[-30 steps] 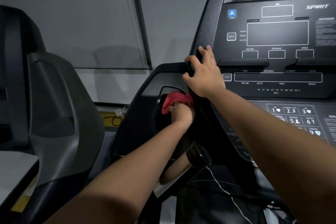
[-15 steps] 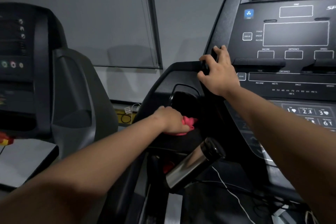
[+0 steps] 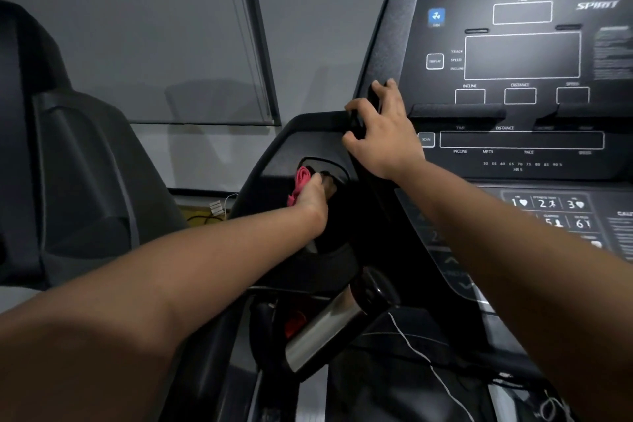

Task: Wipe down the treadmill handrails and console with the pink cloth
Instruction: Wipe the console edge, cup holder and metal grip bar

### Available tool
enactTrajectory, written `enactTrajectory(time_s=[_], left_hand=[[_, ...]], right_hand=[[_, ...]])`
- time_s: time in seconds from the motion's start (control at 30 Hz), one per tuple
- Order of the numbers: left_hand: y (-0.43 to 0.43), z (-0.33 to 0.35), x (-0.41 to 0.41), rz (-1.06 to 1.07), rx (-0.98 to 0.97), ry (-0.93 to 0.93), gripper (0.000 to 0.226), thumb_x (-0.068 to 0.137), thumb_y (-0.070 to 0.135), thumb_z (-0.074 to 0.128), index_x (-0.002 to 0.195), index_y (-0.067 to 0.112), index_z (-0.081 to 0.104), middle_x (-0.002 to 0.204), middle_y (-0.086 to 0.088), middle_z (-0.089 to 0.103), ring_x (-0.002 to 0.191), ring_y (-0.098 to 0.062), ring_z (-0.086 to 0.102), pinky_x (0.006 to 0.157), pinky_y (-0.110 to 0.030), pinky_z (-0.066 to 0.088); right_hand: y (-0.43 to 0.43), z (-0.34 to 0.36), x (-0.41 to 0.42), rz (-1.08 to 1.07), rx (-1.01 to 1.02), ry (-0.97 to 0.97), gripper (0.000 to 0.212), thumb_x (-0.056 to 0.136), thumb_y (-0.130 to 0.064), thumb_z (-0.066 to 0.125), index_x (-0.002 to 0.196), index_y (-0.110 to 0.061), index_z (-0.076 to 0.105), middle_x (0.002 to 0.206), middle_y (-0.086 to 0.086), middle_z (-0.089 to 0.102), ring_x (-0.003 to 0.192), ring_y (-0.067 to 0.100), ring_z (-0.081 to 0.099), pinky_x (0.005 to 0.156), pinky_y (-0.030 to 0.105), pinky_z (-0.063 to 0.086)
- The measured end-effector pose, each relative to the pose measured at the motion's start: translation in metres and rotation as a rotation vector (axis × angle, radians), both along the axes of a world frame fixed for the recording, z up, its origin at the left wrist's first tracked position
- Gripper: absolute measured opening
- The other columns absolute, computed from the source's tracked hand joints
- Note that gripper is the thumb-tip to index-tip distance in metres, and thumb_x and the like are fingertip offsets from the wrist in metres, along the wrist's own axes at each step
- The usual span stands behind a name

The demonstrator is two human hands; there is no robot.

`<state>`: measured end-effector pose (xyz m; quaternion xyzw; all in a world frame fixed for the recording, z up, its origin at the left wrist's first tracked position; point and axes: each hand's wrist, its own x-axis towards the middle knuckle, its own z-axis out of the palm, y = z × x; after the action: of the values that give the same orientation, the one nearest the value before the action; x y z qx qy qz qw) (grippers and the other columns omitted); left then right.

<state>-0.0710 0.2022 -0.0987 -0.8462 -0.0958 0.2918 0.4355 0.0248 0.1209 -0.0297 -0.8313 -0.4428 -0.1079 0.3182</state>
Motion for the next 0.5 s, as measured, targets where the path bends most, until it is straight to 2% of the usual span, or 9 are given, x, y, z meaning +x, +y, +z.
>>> enactTrajectory(time_s=[0.03,0.07,0.17,0.2,0.23,0.3,0.37,0.43,0.5], left_hand=[[0.001,-0.003,0.002,0.073,-0.084,-0.026,0.064,0.100,0.023,0.042,0.151,0.010,0.006,0.159,-0.011,-0.001,0.147,-0.020,0.003,0.114,-0.023,0.002],[0.000,0.000,0.005,0.111,-0.103,0.045,0.062,0.101,0.022,0.040,0.151,0.009,0.006,0.160,-0.010,0.002,0.146,-0.015,0.006,0.113,-0.017,0.002],[-0.001,-0.007,0.006,0.023,0.083,0.153,0.069,0.099,0.035,0.039,0.151,0.010,0.001,0.160,-0.006,0.001,0.147,-0.021,0.001,0.116,-0.033,0.007],[-0.002,-0.010,0.005,0.045,0.081,0.142,0.069,0.098,0.039,0.038,0.152,0.011,0.004,0.160,-0.007,0.005,0.147,-0.023,0.005,0.115,-0.036,0.011],[-0.003,-0.014,0.009,0.094,0.043,0.171,0.067,0.098,0.042,0.037,0.152,0.013,0.011,0.159,-0.006,0.013,0.146,-0.024,0.012,0.112,-0.036,0.018],[-0.007,-0.007,0.005,0.221,-0.219,0.197,0.055,0.097,0.048,0.036,0.144,0.020,0.038,0.145,-0.002,0.039,0.133,-0.023,0.036,0.095,-0.035,0.031],[-0.008,0.000,0.003,0.424,-0.451,0.209,0.035,0.094,0.041,0.043,0.109,0.018,0.064,0.110,-0.003,0.060,0.095,-0.019,0.055,0.083,-0.031,0.037],[-0.006,0.008,0.001,0.700,-0.737,0.172,0.031,0.092,0.019,0.044,0.066,0.011,0.059,0.066,-0.008,0.055,0.055,-0.015,0.049,0.060,-0.022,0.040],[-0.002,0.015,-0.003,0.793,-0.916,0.153,0.048,0.086,0.009,0.039,0.039,0.012,0.050,0.040,-0.007,0.043,0.032,-0.014,0.036,0.044,-0.018,0.025]], right_hand=[[0.000,0.000,0.001,0.004,-0.003,0.000,0.042,0.086,-0.033,0.055,0.126,-0.025,0.050,0.156,0.009,0.016,0.147,0.021,-0.004,0.110,0.038,0.026],[0.000,0.000,0.001,0.007,-0.007,-0.001,0.042,0.086,-0.034,0.055,0.127,-0.025,0.050,0.156,0.009,0.016,0.147,0.021,-0.005,0.110,0.038,0.026],[0.000,-0.001,0.001,0.013,-0.013,0.005,0.042,0.086,-0.034,0.055,0.127,-0.026,0.050,0.157,0.008,0.015,0.147,0.020,-0.005,0.109,0.039,0.028],[0.000,-0.001,0.001,0.014,-0.015,0.007,0.042,0.086,-0.034,0.055,0.127,-0.026,0.050,0.157,0.008,0.015,0.147,0.020,-0.006,0.109,0.039,0.028],[-0.001,0.000,0.002,0.013,-0.018,0.010,0.041,0.087,-0.034,0.055,0.127,-0.026,0.049,0.157,0.008,0.014,0.147,0.020,-0.006,0.109,0.038,0.028],[-0.002,0.000,0.002,0.010,-0.018,0.017,0.041,0.087,-0.034,0.054,0.127,-0.026,0.050,0.157,0.007,0.013,0.147,0.019,-0.007,0.108,0.039,0.028],[-0.002,0.000,0.002,0.007,-0.010,0.020,0.041,0.087,-0.033,0.055,0.126,-0.025,0.050,0.157,0.007,0.013,0.147,0.019,-0.007,0.109,0.039,0.027],[-0.002,0.000,0.001,0.005,-0.012,0.016,0.041,0.086,-0.033,0.055,0.127,-0.025,0.050,0.157,0.008,0.014,0.147,0.020,-0.006,0.109,0.039,0.027],[-0.001,0.000,0.000,0.000,-0.019,0.006,0.042,0.086,-0.033,0.055,0.128,-0.025,0.049,0.157,0.009,0.014,0.147,0.021,-0.006,0.110,0.039,0.025]])
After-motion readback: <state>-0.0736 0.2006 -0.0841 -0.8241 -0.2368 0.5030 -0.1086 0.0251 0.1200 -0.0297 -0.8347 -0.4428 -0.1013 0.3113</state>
